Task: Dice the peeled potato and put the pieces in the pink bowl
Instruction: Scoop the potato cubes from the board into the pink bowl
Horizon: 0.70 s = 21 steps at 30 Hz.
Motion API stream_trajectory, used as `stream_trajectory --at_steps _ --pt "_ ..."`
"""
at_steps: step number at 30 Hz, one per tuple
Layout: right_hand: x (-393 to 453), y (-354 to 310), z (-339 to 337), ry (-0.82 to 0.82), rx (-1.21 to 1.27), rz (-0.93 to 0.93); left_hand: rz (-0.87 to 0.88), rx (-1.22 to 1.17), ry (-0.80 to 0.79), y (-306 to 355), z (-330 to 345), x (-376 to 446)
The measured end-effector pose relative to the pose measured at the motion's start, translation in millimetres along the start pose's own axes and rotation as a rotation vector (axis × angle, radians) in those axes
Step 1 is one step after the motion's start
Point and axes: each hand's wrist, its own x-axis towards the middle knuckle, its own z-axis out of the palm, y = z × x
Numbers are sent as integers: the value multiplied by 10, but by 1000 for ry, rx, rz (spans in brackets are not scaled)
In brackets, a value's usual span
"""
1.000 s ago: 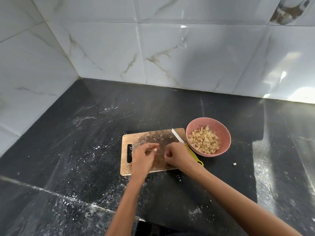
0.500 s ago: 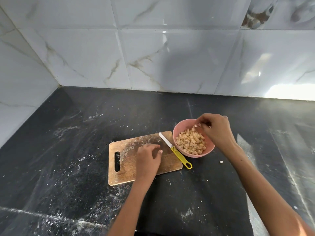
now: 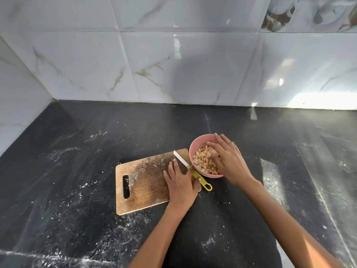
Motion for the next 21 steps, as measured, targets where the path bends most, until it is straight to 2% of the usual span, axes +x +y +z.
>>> stream_trajectory --at_steps 3,5,9,13,17,21 --pt "7 52 135 -121 -137 -54 -42 31 24 4 -1 13" --pt "6 81 187 -138 -177 -58 -45 53 -11 -28 -15 20" --pt "26 97 198 -119 -127 -64 81 52 2 -281 -35 -16" --pt "162 108 176 -60 -118 -8 166 109 -119 -502 -105 -34" --pt "318 84 196 -108 -219 31 230 117 -245 -571 -196 22" --pt "359 72 203 -116 -250 25 292 143 -301 -611 -221 64"
